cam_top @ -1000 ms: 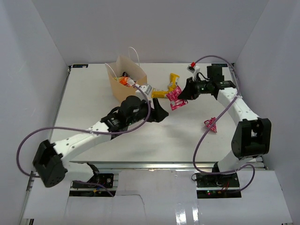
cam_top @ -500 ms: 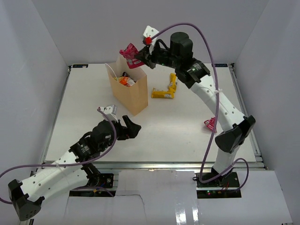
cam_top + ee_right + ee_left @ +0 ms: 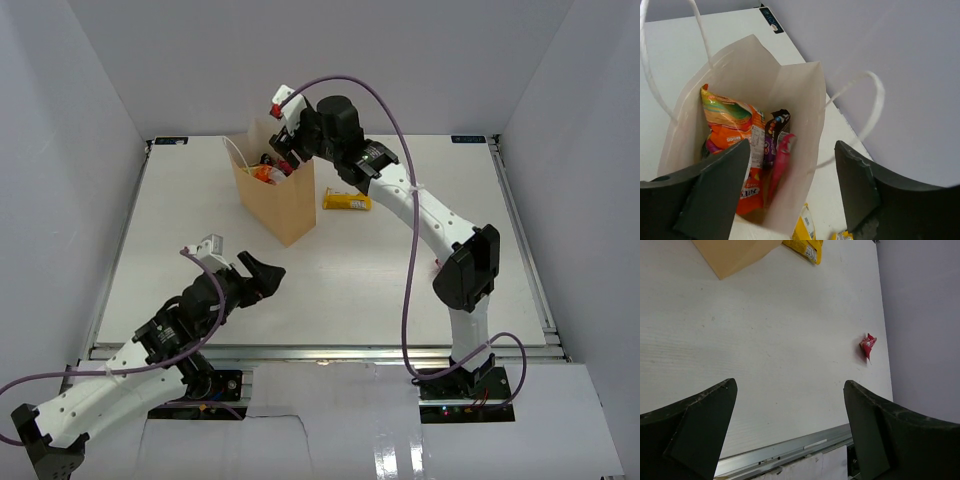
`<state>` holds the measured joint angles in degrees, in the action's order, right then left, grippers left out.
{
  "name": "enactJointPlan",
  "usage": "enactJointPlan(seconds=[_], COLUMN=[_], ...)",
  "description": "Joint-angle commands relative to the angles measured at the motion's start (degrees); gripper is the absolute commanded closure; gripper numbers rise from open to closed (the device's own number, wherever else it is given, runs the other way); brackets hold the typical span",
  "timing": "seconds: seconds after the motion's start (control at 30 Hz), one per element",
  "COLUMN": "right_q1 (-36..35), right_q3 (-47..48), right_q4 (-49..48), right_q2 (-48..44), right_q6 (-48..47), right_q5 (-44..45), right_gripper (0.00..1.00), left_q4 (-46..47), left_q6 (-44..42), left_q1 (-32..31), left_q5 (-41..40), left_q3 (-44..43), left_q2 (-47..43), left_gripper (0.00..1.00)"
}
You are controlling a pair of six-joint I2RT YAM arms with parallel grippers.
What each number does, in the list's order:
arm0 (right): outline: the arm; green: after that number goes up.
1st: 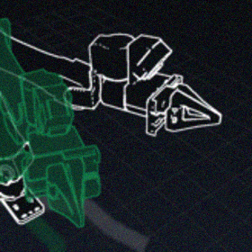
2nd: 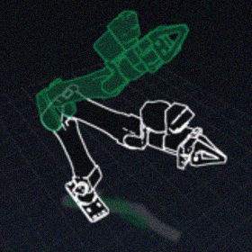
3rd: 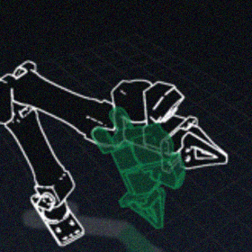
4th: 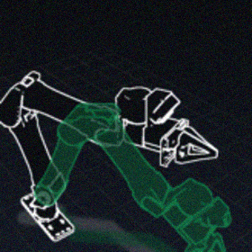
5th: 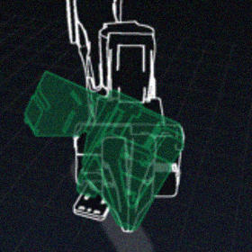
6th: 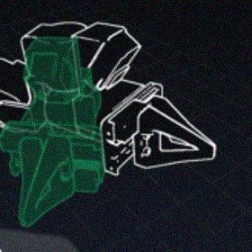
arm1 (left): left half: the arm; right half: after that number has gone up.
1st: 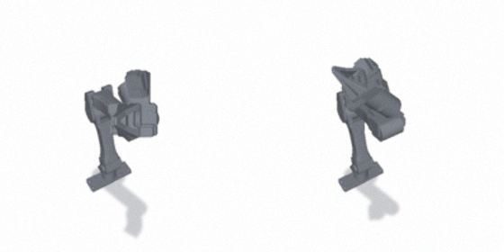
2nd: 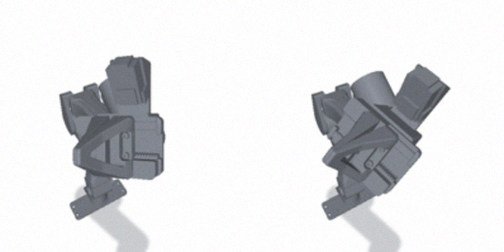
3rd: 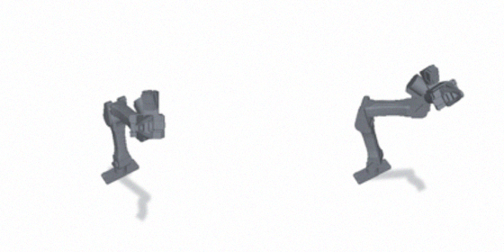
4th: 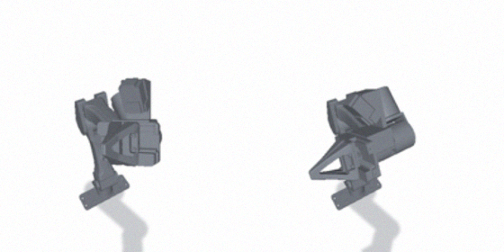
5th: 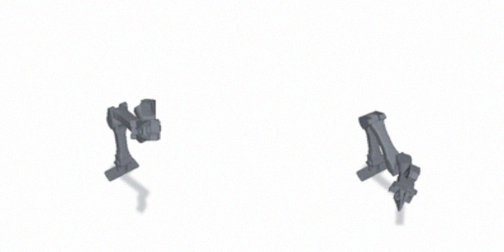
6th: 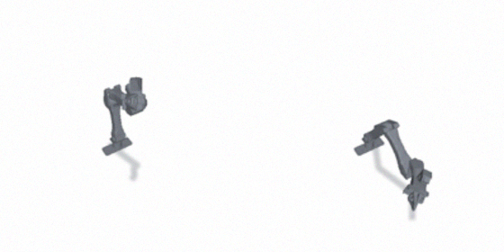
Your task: Place the snacks into the paper bag
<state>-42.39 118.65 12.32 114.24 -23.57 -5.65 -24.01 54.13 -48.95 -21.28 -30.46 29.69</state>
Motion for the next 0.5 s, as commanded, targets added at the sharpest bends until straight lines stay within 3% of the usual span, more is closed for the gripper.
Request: enactJointPlan(seconds=[0.0,0.07,0.13,0.23,0.37,0.4,0.43,0.47], right_q1=[0.47,2.13,6.08,13.63,23.56,29.41,30.95,32.10], right_q3=[-1.04,-4.82,-9.20,-22.64,-44.32,-50.04,-52.79,-55.34], right_q4=[-1.78,0.50,5.42,14.29,24.67,26.86,26.88,26.71], right_q2=[-9.28,-14.81,-21.20,-29.73,-36.88,-40.02,-40.06,-41.97], right_q6=[-0.16,0.46,0.63,-2.69,-8.67,-9.21,-9.21,-9.21], right_q5=[0.12,-4.27,-11.78,-21.13,-19.15,-13.48,-13.42,-7.51], right_gripper=[0.24,0.18,0.02,0.09,0.08,0.07,0.07,0.07], left_q4=[-1.13,-0.08,-0.24,-0.51,-0.34,0.19,0.19,0.89], left_q6=[4.76,3.71,2.65,1.34,-2.00,-2.71,-2.97,-3.24], left_q1=[-0.09,-0.01,-0.01,-0.01,-0.01,-0.01,-0.01,-0.09], left_q5=[-4.21,-3.86,-3.25,-1.41,0.53,0.54,0.54,0.45], left_q3=[2.42,3.03,2.86,1.90,0.40,-0.04,-0.04,-0.13], left_q2=[-3.05,-4.37,-4.12,-1.75,2.99,4.92,4.94,5.81], left_gripper=[0.02,0.02,0.02,0.02,0.02,0.02,0.02,0.02])
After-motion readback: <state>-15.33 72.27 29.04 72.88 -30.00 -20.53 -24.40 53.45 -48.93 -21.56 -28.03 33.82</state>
